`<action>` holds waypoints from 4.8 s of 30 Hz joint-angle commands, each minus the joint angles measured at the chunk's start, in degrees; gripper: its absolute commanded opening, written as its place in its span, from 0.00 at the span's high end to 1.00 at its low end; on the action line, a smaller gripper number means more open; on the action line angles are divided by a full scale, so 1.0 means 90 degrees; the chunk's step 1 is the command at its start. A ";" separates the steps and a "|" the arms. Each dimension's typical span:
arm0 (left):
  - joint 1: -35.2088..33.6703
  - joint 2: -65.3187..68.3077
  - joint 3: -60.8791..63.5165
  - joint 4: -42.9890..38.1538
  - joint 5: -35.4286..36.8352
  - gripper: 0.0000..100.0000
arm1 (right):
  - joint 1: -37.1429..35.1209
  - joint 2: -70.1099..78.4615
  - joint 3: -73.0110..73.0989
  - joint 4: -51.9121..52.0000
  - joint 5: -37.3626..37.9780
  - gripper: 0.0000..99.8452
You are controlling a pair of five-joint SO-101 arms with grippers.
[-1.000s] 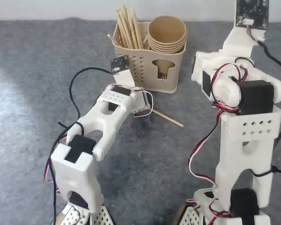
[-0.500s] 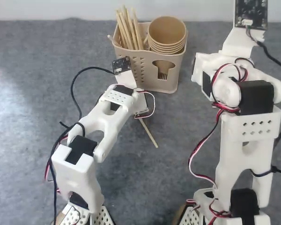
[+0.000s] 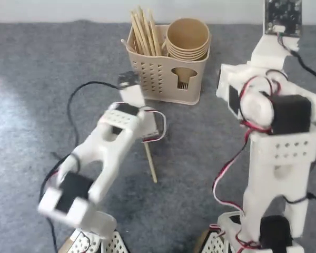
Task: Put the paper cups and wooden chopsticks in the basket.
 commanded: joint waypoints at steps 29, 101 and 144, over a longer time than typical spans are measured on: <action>-0.1074 -0.1241 0.1363 -0.0537 -0.0860 0.77 | -0.0620 -0.2740 0.1885 0.0650 0.0645 0.87; -0.0576 -0.1954 -0.3902 -0.3536 -0.2032 0.99 | -0.1597 -0.4977 0.8459 -0.1900 0.1436 0.87; -0.0635 -0.3673 -0.0659 -0.4288 -0.3038 0.67 | -0.1236 -0.4987 0.8449 -0.2105 0.1377 0.87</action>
